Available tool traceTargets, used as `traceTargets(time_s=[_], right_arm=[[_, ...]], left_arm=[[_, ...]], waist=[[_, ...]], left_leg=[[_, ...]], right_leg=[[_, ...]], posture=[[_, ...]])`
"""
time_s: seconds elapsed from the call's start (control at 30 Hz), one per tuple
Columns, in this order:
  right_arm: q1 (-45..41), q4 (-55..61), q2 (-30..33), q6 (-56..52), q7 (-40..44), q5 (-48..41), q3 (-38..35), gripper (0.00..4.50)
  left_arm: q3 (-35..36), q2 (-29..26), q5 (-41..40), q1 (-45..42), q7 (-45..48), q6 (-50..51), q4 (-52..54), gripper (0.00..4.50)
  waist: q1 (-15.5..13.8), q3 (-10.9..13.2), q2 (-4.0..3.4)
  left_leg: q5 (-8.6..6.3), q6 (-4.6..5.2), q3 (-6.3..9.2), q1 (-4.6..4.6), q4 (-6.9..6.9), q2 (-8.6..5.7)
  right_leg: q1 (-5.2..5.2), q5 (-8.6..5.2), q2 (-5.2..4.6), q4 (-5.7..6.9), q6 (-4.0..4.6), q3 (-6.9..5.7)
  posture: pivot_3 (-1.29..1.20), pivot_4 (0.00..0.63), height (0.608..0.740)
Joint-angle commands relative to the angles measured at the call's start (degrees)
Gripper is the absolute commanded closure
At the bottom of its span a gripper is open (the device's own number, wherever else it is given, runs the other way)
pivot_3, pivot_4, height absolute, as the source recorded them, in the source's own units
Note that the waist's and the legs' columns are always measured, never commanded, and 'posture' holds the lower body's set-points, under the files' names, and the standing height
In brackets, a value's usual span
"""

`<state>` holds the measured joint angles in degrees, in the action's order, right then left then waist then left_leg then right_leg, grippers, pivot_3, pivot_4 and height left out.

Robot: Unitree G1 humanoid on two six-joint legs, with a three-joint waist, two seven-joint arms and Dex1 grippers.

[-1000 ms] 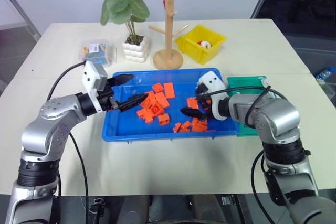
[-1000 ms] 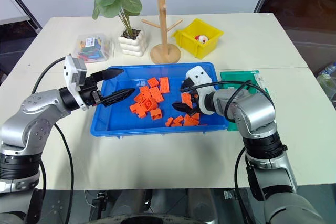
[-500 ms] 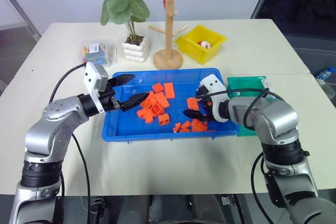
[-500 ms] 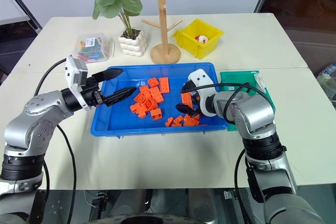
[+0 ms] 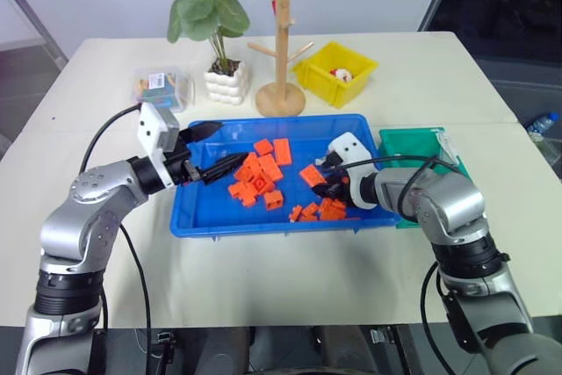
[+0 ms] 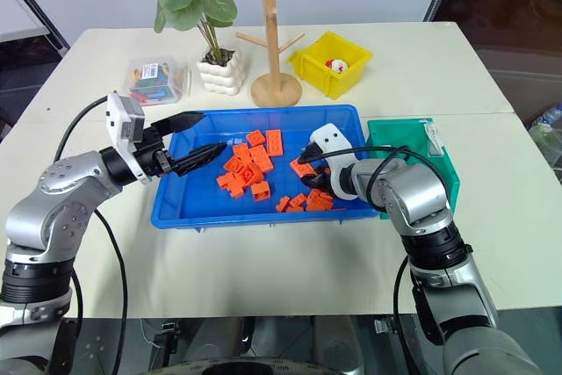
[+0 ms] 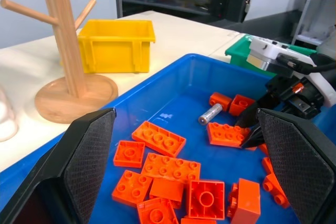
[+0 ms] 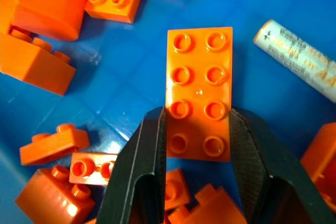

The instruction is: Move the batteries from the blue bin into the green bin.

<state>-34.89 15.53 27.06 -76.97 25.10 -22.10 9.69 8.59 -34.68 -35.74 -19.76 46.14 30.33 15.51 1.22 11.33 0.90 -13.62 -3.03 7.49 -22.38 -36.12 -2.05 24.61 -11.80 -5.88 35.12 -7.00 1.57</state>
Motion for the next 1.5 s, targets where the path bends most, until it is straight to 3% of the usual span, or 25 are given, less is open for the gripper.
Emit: traceTargets(time_s=[0.03, 0.3, 0.47, 0.7, 1.0, 1.3, 1.5], right_arm=[[-2.1, 1.2, 0.2, 0.0, 0.1, -0.1, -0.6, 3.39], [-10.8, 2.1, -4.8, -1.4, 0.6, -2.6, -1.5, 3.39], [-9.9, 2.0, -5.0, 0.9, 5.8, -4.6, 4.8, 3.39], [-8.1, 5.6, 1.4, 2.9, 11.5, -6.3, 7.6, 0.05], [-10.7, -8.0, 14.0, 23.2, 18.5, 5.8, 11.8, 0.05], [-14.3, -23.8, 12.6, 35.6, 25.8, 13.6, 14.8, 0.05], [-16.8, -31.6, 9.4, 41.1, 28.9, 17.5, 15.6, 0.05]], left_arm=[[1.8, 0.1, -0.9, 0.2, 0.0, -1.3, 1.8, 0.0], [1.6, 0.1, -0.8, -0.1, 0.1, -1.5, 1.4, 0.0], [1.5, -0.1, -1.0, -1.0, 0.4, -1.4, 0.9, 0.0], [5.2, -3.4, -2.7, -1.5, 0.9, -0.3, 0.8, 0.0], [2.7, -3.5, -5.9, -3.8, 4.2, 2.4, 0.4, 0.0], [-5.5, -7.5, -4.6, -3.8, 11.6, 6.3, 2.7, 0.0], [-5.5, -8.2, -4.2, -3.8, 12.2, 6.0, 2.5, 0.0]], waist=[[0.0, 0.0, 0.0], [0.2, 0.0, 0.0], [-0.1, 0.0, 0.0], [0.1, 0.0, 0.0], [0.0, 0.0, 0.01], [1.1, 0.0, 0.01], [1.3, 0.0, 0.01]], left_leg=[[0.0, 0.0, 0.0, 0.0, 0.0, 0.0], [0.0, 0.0, 0.0, 0.0, 0.01, 0.02], [0.0, 0.0, 0.01, -0.02, 0.02, 0.01], [0.0, 0.0, 0.0, -0.01, 0.01, 0.01], [0.0, 0.0, -0.02, -0.02, 0.01, 0.01], [0.0, 0.0, -0.03, -0.02, 0.02, 0.02], [0.0, 0.0, -0.01, -0.01, 0.02, 0.02]], right_leg=[[0.0, 0.0, 0.0, 0.0, 0.0, 0.0], [0.01, 0.0, 0.02, 0.0, 0.0, 0.0], [0.01, 0.0, 0.02, -0.02, 0.0, 0.0], [0.02, 0.0, 0.01, -0.01, 0.0, 0.0], [-0.01, -0.01, 0.01, -0.05, -0.01, -0.02], [0.0, -0.01, 0.01, -0.04, -0.01, -0.02], [0.0, -0.01, 0.01, -0.03, -0.01, -0.01]], posture=[[0.0, 0.15, 0.74], [0.0, 0.15, 0.74], [0.0, 0.15, 0.74], [0.0, 0.15, 0.74], [0.0, 0.15, 0.74], [0.0, 0.15, 0.74], [0.0, 0.15, 0.74]])
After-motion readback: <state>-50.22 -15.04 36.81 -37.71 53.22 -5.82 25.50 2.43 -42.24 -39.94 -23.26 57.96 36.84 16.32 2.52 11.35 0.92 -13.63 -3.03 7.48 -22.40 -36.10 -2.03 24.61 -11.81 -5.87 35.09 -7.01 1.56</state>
